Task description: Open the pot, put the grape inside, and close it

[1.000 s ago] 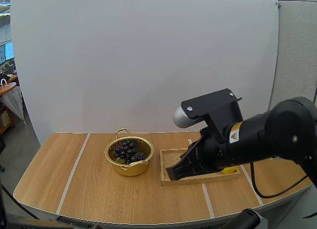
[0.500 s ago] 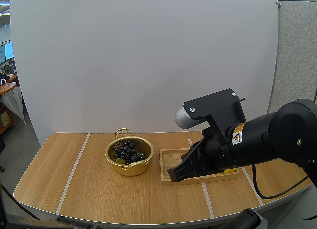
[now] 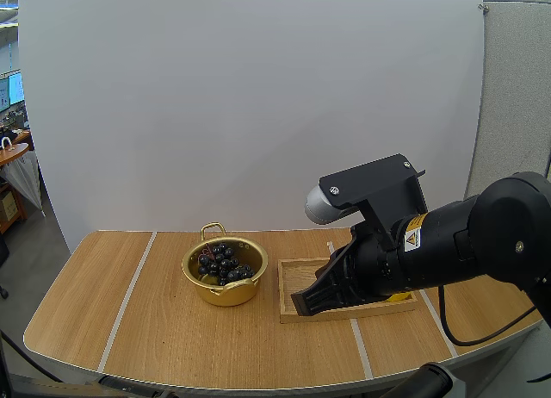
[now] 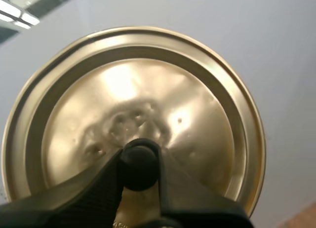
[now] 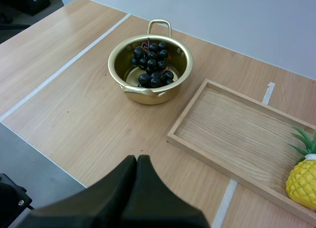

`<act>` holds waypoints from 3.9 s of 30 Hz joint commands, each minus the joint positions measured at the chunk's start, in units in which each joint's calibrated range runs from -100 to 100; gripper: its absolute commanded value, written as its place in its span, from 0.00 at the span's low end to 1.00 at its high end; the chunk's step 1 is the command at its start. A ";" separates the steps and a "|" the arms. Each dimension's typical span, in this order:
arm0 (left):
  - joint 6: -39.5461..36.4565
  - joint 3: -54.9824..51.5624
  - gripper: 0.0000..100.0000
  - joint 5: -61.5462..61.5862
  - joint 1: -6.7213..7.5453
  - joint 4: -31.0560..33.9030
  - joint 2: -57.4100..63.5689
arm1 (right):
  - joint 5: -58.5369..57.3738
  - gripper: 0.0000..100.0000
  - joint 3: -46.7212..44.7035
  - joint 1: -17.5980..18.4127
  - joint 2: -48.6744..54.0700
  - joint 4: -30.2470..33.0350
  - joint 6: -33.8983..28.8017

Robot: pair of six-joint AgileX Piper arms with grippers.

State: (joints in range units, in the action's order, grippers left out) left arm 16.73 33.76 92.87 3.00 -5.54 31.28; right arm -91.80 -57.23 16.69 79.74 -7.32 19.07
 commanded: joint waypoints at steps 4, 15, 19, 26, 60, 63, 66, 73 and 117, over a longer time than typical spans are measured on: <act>-0.72 -1.35 0.00 7.13 0.18 -2.99 -5.34 | 0.36 0.00 -0.20 -0.19 0.43 0.66 -0.07; 3.97 -18.50 0.00 7.13 0.18 -9.58 -9.86 | 0.72 0.00 -0.20 -0.19 0.43 0.66 -0.07; 5.36 -25.01 0.00 7.13 0.18 -10.87 -13.30 | 0.72 0.00 -0.20 -0.19 0.43 0.66 -0.07; 7.16 -30.39 0.00 7.13 0.18 -10.87 -20.04 | 0.72 0.00 -0.20 -0.19 0.43 0.66 -0.07; 14.47 -50.32 0.00 -2.08 0.18 -11.02 -37.55 | 0.72 0.00 -0.20 -0.19 0.43 0.66 -0.07; 14.82 -50.32 0.00 -2.88 0.18 -11.02 -37.99 | 0.72 0.00 -0.20 -0.19 0.43 0.66 -0.07; 15.08 -50.36 0.00 -3.46 0.18 -11.02 -38.52 | 0.72 0.00 -0.20 -0.19 0.43 0.66 -0.07; 15.16 -51.84 0.00 -6.84 0.18 -9.66 -39.89 | 0.72 0.00 -0.20 -0.19 0.43 0.66 -0.07; 16.50 -55.67 0.00 5.74 0.11 -6.72 -40.57 | 0.72 0.00 -0.20 -0.19 0.43 0.66 -0.07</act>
State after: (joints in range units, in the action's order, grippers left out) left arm 32.80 -20.61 88.05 2.94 -14.23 -8.80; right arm -91.80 -57.23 16.69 79.74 -6.88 19.07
